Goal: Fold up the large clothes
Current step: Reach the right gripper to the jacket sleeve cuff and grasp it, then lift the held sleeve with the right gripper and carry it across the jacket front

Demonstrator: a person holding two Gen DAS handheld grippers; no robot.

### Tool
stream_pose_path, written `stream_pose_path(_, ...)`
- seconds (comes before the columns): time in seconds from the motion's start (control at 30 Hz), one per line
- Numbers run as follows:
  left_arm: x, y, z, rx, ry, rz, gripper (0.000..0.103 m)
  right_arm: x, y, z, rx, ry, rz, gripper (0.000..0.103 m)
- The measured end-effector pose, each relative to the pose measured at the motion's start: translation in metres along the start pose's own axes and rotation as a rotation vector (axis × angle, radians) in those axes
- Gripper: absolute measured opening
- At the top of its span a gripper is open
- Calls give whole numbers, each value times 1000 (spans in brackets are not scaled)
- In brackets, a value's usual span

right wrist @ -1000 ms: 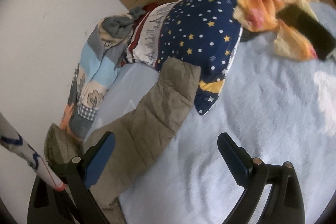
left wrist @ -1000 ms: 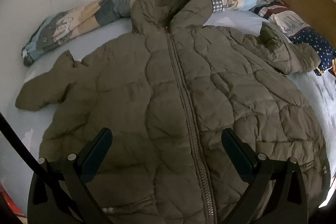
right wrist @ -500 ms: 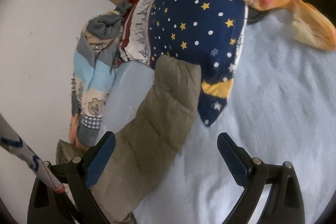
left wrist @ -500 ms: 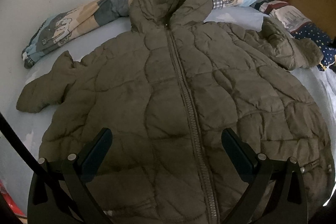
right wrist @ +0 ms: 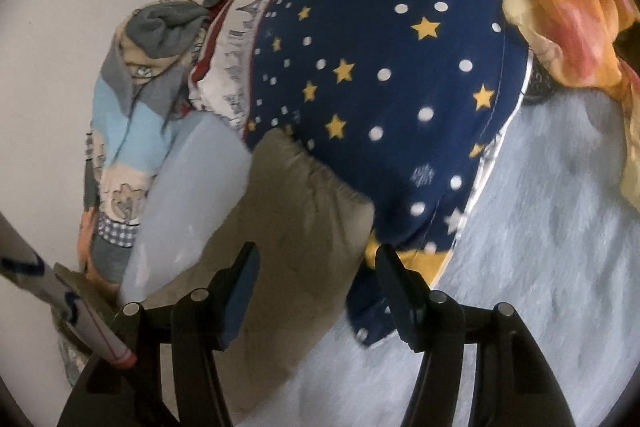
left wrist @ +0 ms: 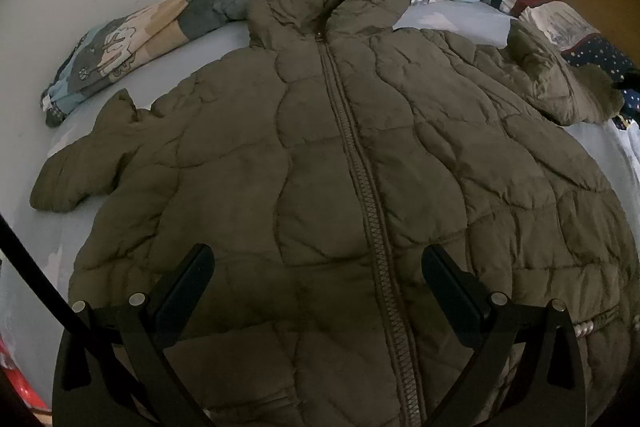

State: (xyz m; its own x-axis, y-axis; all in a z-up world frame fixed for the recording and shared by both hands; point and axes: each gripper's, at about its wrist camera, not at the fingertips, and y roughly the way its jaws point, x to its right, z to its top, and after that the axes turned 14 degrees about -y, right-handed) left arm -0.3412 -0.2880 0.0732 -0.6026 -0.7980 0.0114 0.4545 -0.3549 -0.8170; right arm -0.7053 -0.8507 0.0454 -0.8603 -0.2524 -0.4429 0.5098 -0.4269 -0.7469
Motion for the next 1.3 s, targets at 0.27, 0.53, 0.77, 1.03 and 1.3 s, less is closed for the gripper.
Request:
stream_pose_path(0.27, 1, 2, 2, -4, -2, 4, 103, -14, 1, 3, 50, -64, -24, 17)
stream_pose_path(0.53, -9, -15, 1, 41, -21, -10, 103, -33, -82, 14, 189, -70, -13, 16)
stream_pose_path(0.77, -30, -27, 7, 68, -73, -7, 103, -87, -156, 22, 270, -142, 43, 16)
stream_pose_path(1.03, -56, -44, 9, 100, -115, -10, 103, -174, -225, 8, 324, -250, 149, 15)
stream_pose_path(1.3, -82, -59, 11, 129, -158, -10, 103, -281, -260, -38, 315, -399, 288, 15)
